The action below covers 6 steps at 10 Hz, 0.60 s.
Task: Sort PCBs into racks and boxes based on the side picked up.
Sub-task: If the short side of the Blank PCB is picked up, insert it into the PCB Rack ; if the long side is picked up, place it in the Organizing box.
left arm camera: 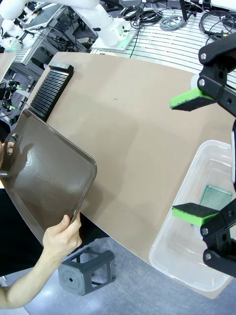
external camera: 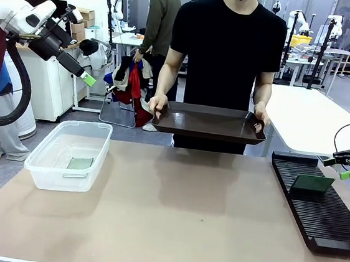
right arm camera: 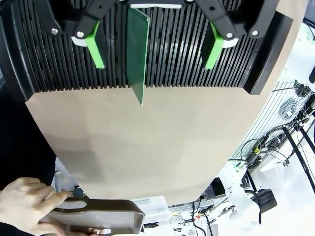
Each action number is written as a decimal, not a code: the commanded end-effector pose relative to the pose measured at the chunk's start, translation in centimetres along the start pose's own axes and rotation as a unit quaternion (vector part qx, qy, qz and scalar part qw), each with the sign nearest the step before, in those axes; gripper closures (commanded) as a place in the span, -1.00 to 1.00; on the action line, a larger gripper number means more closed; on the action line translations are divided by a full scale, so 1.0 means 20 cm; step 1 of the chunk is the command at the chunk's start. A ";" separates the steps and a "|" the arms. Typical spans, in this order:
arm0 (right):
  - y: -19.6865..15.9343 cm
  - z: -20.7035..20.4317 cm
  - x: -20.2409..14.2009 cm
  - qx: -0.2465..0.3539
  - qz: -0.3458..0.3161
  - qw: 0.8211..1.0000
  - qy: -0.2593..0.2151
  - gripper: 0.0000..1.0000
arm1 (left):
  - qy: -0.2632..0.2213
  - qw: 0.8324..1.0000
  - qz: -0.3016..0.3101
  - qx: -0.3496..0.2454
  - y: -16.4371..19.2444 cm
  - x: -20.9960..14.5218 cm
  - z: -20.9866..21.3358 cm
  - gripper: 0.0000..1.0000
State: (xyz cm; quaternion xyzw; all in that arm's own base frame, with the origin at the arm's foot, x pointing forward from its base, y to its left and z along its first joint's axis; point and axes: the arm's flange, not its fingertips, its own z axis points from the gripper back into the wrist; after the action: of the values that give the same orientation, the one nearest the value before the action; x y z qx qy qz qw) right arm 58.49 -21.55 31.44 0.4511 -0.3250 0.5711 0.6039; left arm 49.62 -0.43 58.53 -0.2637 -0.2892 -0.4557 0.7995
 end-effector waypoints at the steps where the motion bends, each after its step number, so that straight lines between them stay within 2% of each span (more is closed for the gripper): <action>1: -0.01 0.01 0.01 0.005 0.005 1.000 -0.002 -1.00 | 0.000 1.000 -0.005 -0.003 0.00 0.00 0.00 -1.00; 2: 0.00 0.00 0.00 0.000 0.000 1.000 0.000 -1.00 | 0.000 1.000 -0.005 -0.003 0.00 0.00 0.00 -1.00; 6: 0.30 -0.13 0.35 -0.042 -0.043 0.996 0.071 -1.00 | 0.000 1.000 -0.005 -0.003 0.00 0.00 0.00 -1.00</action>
State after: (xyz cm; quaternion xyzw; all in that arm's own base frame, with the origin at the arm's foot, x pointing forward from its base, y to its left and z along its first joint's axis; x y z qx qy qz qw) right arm 56.06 -19.17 36.34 0.4253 -0.3081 0.5683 0.6334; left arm 49.62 -0.43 58.52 -0.2638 -0.2890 -0.4557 0.7995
